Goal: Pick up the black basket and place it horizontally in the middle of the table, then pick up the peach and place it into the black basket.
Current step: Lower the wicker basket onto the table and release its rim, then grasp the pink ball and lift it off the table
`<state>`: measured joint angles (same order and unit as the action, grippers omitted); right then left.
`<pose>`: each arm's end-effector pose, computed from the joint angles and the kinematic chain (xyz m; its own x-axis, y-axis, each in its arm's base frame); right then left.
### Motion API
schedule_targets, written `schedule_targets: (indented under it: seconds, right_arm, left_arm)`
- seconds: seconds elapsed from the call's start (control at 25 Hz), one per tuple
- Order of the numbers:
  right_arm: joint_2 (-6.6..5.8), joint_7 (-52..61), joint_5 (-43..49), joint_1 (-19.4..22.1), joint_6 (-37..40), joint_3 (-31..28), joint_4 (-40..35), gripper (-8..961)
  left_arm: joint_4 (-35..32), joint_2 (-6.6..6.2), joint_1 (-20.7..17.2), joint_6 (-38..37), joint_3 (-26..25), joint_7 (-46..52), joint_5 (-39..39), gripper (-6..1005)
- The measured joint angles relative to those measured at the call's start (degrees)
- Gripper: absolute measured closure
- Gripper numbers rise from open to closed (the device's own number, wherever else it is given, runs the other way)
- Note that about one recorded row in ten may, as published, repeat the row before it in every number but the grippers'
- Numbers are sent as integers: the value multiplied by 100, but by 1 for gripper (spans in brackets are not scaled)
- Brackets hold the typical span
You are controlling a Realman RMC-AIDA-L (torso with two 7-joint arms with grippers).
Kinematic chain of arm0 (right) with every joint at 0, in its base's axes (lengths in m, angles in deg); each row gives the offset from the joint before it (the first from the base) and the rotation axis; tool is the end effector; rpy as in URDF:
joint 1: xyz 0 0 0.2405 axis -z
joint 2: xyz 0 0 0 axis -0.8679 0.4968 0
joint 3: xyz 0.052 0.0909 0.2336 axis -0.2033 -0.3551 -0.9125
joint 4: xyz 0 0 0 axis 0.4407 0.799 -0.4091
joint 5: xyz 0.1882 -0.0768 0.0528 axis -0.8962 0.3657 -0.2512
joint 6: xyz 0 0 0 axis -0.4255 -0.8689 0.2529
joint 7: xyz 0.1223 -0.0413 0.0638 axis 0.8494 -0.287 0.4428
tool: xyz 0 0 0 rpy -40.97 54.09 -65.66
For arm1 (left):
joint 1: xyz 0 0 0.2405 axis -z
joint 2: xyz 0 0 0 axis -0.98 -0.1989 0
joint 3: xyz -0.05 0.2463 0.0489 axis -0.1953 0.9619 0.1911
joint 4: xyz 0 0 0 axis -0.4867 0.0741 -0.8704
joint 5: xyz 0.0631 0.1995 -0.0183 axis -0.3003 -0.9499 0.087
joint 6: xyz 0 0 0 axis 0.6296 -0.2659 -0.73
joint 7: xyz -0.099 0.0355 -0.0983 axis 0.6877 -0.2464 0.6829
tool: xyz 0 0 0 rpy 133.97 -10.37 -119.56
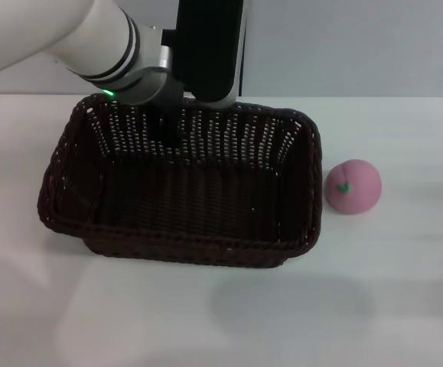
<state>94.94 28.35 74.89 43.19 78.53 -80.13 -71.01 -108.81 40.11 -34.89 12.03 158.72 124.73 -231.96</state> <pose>0.3639 0.2546 0.0398 0.5819 0.2780 -0.7642 -0.7996 0.0243 -0.6000 -0.1134 0.3932 -0.0363 0.7625 -0.2194 -0.6086 -0.4543 -0.8513 -0.2624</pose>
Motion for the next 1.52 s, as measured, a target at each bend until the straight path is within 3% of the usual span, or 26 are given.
schedule_targets:
  seconds: [0.28, 0.48, 0.52, 0.64, 0.68, 0.72, 0.84, 0.88, 0.92, 1.0, 1.04, 1.08, 1.12, 1.16, 1.2, 1.24, 1.36, 1.48, 1.52]
  right_arm:
    - [0, 1, -4, 33, 72, 0, 0, 449]
    - [-17, 269, 223, 147, 359, 76, -220, 451]
    - [-25, 462, 390, 192, 419, 78, -394, 451]
    - [-30, 1675, 1271, 308, 446, 87, -1430, 452]
    - [-31, 2237, 1612, 324, 416, 90, -1856, 452]
    - [-36, 2757, 1946, 326, 393, 89, -2306, 453]
    - [-37, 4253, 2801, 278, 433, 89, -3544, 454]
    - [-36, 4720, 3063, 243, 483, 85, -3942, 454]
    - [-36, 5112, 3308, 202, 537, 88, -4256, 455]
    - [-42, 5900, 3869, 91, 682, 137, -4976, 455]
    - [-47, 6276, 4138, 33, 752, 184, -5328, 456]
    - [-48, 6721, 4449, -18, 822, 287, -5740, 456]
    - [-49, 7019, 4640, -45, 866, 363, -5994, 456]
    - [-49, 7392, 4872, -77, 929, 490, -6360, 457]
    - [-48, 7810, 5106, -106, 1006, 627, -6687, 457]
    - [-48, 8193, 5319, -143, 1085, 774, -7010, 457]
    - [-67, 9163, 5957, -330, 1447, 1166, -7780, 458]
    - [-149, 9908, 6519, -621, 1839, 1564, -8106, 460]
    - [-179, 10156, 6708, -735, 1905, 1699, -8113, 460]
  left_arm:
    - [-126, -5, -42, 140, -25, 20, 32, 297]
    - [-928, -42, -511, 462, -609, 45, 494, 299]
    - [-1133, -52, -723, 609, -840, 4, 829, 300]
    - [-1243, -57, -873, 751, -966, -41, 1064, 301]
    - [-1494, -72, -1591, 1551, -1259, -335, 2011, 302]
    - [-1530, -75, -1931, 1908, -1290, -522, 2400, 302]
    - [-1530, -75, -1931, 1908, -1290, -522, 2400, 304]
    - [-1512, -79, -2657, 2608, -1281, -1006, 3310, 304]
    - [-1456, -77, -3033, 2987, -1226, -1308, 3853, 304]
    - [-1456, -77, -3033, 2987, -1226, -1308, 3853, 303]
    - [-1378, -74, -3343, 3308, -1177, -1621, 4448, 303]
    - [-1378, -74, -3343, 3308, -1177, -1621, 4448, 303]
    - [-1120, -81, -3823, 3551, -1218, -2530, 5953, 302]
    - [-942, -81, -4030, 3519, -1271, -3130, 6818, 302]
    - [-942, -81, -4030, 3519, -1271, -3130, 6818, 302]
    - [-579, -80, -4275, 3296, -1357, -4144, 8164, 301]
    - [13, -68, -4417, 2859, -1489, -5089, 9408, 301]
    - [13, -68, -4417, 2859, -1489, -5089, 9408, 300]
    - [1442, -75, -4333, 1597, -1801, -6343, 11012, 299]
